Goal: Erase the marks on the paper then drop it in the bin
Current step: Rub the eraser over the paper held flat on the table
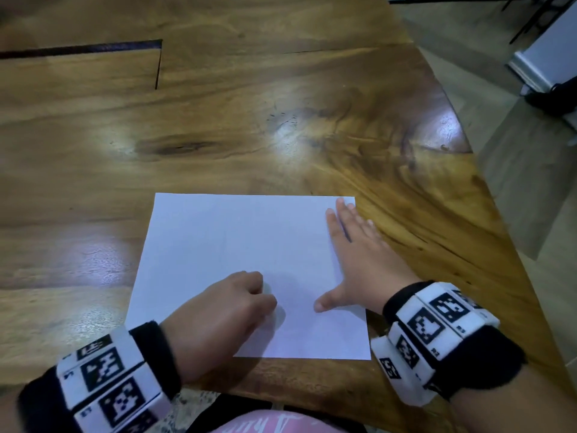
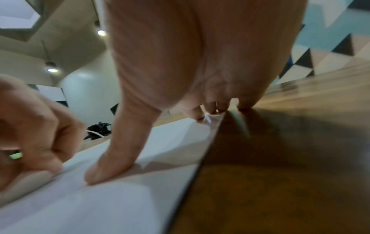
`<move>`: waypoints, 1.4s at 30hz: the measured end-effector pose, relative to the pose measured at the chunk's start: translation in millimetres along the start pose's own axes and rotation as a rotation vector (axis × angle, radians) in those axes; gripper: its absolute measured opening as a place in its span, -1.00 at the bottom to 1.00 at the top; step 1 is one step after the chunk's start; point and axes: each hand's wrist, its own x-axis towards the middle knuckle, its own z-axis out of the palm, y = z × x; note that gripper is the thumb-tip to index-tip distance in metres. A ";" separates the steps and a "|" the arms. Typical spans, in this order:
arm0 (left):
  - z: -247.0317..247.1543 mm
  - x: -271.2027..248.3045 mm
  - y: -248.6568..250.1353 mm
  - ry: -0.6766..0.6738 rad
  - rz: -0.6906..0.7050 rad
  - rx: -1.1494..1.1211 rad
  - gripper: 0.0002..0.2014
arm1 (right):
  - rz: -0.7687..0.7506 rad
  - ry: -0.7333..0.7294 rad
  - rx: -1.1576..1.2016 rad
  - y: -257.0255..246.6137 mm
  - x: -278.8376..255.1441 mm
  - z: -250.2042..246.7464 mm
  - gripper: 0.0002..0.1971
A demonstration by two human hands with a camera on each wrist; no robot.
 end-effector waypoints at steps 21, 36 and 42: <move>-39.9 120.7 6.3 0.162 -0.009 -0.083 -0.92 | 0.076 0.007 -0.030 20.7 -1.7 -0.1 0.32; -37.4 106.5 -0.1 0.089 0.050 -0.034 -0.93 | 0.083 0.008 -0.015 21.5 -1.0 -0.6 0.34; -44.4 93.8 -2.1 -0.091 0.086 -0.026 -0.97 | 0.085 0.004 0.004 20.8 -0.6 -0.5 0.35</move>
